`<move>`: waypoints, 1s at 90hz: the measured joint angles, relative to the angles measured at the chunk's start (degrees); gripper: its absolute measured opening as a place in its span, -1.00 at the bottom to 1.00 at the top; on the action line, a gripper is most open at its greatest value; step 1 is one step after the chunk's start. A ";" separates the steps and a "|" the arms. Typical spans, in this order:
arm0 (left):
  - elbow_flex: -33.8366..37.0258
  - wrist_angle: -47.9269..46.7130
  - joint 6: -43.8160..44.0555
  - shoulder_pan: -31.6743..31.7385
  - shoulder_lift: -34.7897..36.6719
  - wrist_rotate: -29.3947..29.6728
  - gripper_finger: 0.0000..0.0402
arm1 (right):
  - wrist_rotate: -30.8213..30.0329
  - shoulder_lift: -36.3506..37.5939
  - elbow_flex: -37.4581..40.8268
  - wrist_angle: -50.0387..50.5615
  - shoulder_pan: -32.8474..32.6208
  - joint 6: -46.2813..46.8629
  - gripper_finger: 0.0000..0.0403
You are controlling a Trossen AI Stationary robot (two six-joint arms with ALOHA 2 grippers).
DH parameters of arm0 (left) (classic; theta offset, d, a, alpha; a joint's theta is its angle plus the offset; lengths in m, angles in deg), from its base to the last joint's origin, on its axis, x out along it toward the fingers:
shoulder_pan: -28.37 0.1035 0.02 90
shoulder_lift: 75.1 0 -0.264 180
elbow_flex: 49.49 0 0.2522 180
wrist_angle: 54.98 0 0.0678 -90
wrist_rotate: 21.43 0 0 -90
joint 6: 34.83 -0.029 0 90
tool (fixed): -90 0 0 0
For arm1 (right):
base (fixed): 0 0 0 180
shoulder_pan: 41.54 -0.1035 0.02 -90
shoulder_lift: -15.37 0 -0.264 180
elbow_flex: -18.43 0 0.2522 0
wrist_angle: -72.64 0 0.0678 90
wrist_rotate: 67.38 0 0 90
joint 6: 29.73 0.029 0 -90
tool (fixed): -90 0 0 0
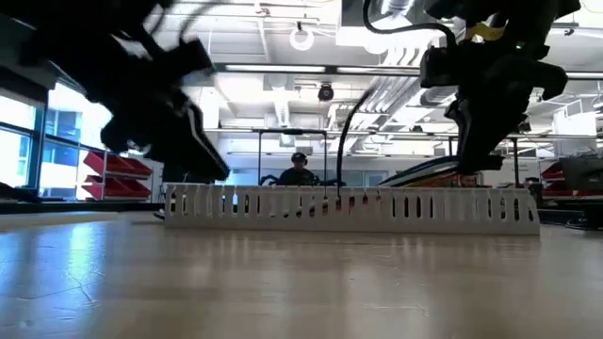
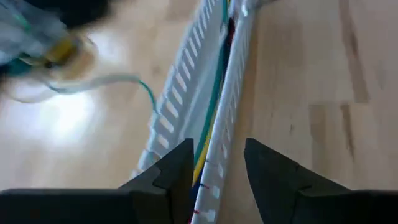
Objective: Ziptie cables
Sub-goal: Put the wrapped cable wire into the white cable duct
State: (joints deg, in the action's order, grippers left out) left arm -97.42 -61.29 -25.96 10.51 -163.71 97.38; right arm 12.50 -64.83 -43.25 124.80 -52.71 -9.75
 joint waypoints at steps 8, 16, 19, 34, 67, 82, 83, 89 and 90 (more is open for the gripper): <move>0.02 -0.10 -0.24 1.93 -1.79 -1.70 -0.38 | 0.19 -0.01 0.00 0.06 -0.01 -0.09 -0.89; 0.02 -0.06 -1.69 2.38 -2.69 -2.79 -0.47 | 0.42 -0.02 0.00 0.13 -0.10 -0.07 -0.89; 0.02 -0.03 -1.95 2.27 -2.82 -2.90 -0.53 | 0.81 -0.02 0.00 0.22 -0.10 -0.09 -0.89; 0.02 -0.16 -3.03 0.16 -2.83 -2.68 -0.94 | 2.59 -0.02 0.00 2.96 -0.13 0.81 -0.88; 0.00 -3.02 0.92 -2.86 -2.73 -0.26 -0.99 | 3.12 0.00 -0.02 7.84 -2.09 2.48 -0.88; 0.00 -2.97 0.82 -2.91 -2.72 -0.70 -0.99 | 1.40 0.00 -0.02 7.74 -2.09 2.47 -0.86; 0.00 -2.96 0.69 -2.91 -2.72 -0.82 -0.99 | 1.09 0.00 -0.02 7.74 -2.09 2.46 -0.86; 0.00 -2.86 0.47 -2.91 -2.72 -1.39 -0.99 | -0.50 0.00 -0.02 7.81 -2.06 2.26 -0.81; 0.00 -2.86 0.47 -2.91 -2.72 -1.41 -0.99 | -0.67 0.00 -0.02 7.82 -2.06 2.23 -0.79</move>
State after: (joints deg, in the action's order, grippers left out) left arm -97.42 -64.15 -25.49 7.60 -166.43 95.97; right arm 11.82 -64.83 -43.27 132.62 -54.77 -7.52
